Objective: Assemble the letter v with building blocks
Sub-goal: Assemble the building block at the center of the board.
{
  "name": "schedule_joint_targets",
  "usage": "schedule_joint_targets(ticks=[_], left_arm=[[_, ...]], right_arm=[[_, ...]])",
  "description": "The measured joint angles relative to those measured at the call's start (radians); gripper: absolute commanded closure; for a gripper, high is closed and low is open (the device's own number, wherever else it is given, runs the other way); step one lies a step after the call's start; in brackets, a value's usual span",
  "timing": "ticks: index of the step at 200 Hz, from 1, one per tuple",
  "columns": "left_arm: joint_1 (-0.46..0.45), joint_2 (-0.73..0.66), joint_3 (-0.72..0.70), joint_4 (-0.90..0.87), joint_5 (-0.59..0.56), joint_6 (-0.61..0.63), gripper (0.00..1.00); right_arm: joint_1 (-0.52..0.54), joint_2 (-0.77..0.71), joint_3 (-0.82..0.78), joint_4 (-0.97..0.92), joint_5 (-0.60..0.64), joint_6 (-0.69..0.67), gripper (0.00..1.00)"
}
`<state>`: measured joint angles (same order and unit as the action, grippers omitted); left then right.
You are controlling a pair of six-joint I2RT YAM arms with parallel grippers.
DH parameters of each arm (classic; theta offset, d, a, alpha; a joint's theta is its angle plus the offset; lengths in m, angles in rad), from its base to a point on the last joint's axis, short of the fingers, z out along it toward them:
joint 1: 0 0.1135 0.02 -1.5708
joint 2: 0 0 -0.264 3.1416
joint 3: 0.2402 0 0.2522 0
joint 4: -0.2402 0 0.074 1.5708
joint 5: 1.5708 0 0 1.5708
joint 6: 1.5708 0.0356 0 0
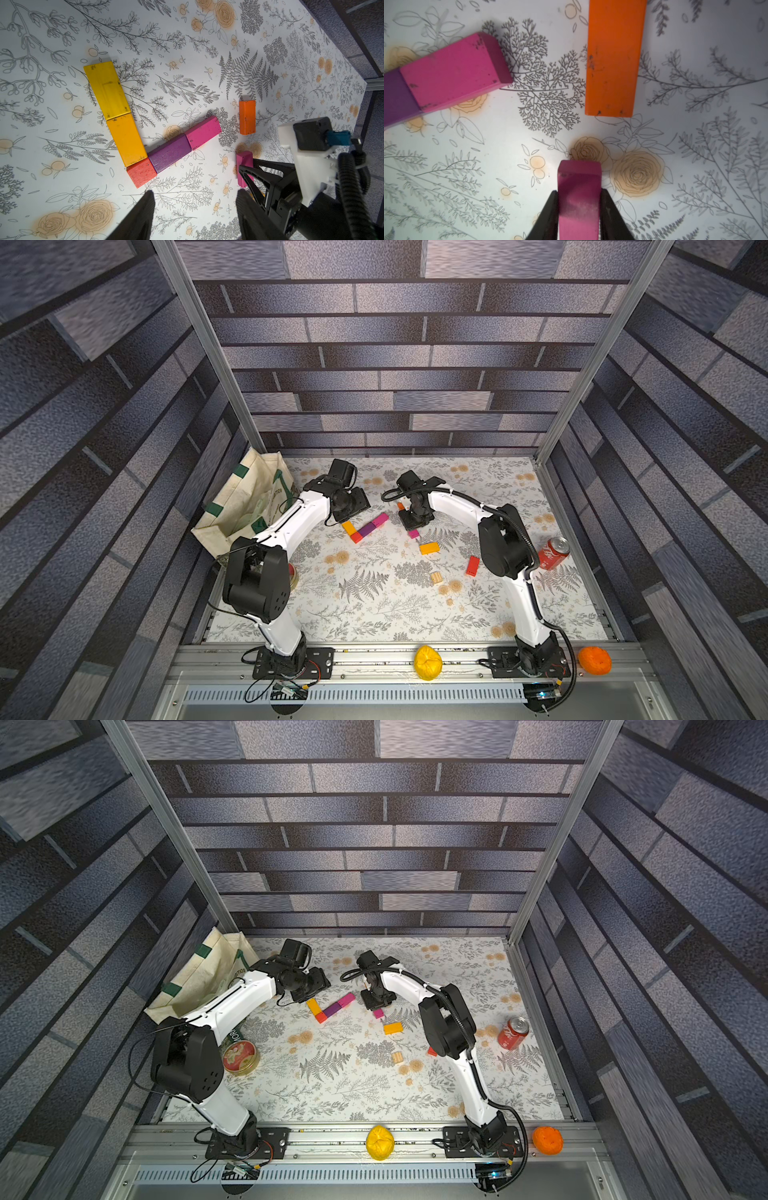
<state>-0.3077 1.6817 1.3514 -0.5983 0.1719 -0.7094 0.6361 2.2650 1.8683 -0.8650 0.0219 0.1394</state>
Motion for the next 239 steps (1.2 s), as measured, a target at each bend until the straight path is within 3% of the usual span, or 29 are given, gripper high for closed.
schedule_joint_targets(ticks=[239], left_arm=[[0.002,0.000,-0.001,-0.016,-0.012,0.000,0.35]], right_arm=[[-0.028,0.090,0.129,-0.012,0.041,0.002,0.76]])
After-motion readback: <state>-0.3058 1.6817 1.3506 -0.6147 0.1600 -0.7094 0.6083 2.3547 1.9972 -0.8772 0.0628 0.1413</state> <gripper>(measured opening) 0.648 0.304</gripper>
